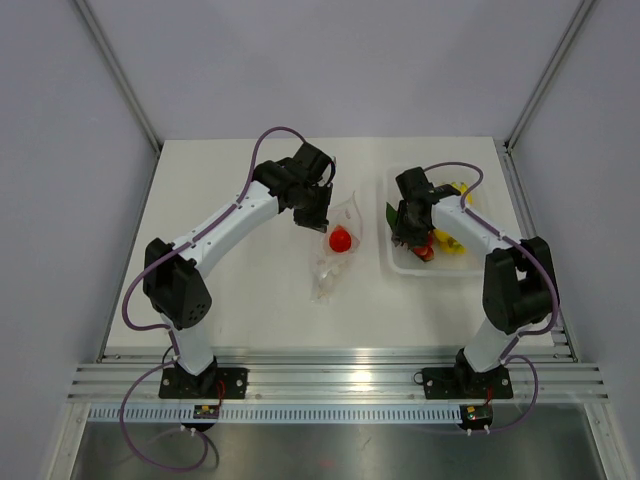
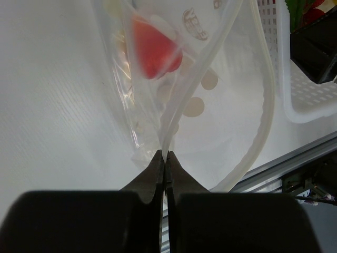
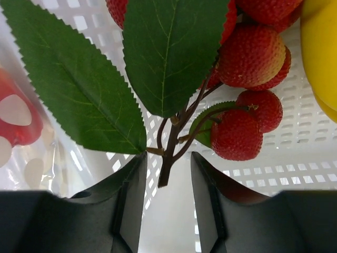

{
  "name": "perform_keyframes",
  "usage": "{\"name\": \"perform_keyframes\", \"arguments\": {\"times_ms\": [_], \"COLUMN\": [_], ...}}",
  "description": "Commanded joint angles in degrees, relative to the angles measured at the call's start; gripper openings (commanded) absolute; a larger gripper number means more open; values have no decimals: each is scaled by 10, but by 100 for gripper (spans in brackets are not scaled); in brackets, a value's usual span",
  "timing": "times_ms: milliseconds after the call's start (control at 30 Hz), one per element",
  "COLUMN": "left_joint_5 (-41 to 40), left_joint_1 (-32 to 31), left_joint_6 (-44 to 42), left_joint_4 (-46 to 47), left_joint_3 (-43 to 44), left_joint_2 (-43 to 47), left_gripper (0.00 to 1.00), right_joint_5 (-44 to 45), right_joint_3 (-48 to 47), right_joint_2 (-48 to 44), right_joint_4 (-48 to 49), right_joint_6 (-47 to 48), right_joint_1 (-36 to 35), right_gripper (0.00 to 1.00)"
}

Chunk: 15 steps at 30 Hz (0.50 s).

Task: Place the food in the zip-top bag and seal the zipper
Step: Pick up the fake fruit from the bin.

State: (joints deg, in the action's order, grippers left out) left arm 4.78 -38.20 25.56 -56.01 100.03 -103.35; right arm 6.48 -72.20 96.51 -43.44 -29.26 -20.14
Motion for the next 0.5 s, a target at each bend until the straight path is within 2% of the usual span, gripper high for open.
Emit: {"name": "perform_keyframes", "arguments": {"times_ms": [0,33,100,133,467], "left_joint_5": [7,7,7,7,7], "left_joint_1": [-2,-2,-2,-2,-2], "left_joint_6": [5,5,5,5,7], "left_joint_4": [14,14,14,14,18], "left_joint_3": [12,11,10,10,16], "left_joint_2": [1,1,2,1,-4], "left_gripper": [0,0,0,0,0], "right_joint_5": [-2,4,23,30,56], "right_joint_3": [-25,-29,-31,-31,-56], "right_joint_2": [14,16,9,4,-143], "right_joint_4": [13,13,11,8,-58], "right_joint_6": [10,10,4,2,10], "right_joint_1": [-1,-2,-2,-2,-2], "right_gripper": [43,25,5,0,0]}}
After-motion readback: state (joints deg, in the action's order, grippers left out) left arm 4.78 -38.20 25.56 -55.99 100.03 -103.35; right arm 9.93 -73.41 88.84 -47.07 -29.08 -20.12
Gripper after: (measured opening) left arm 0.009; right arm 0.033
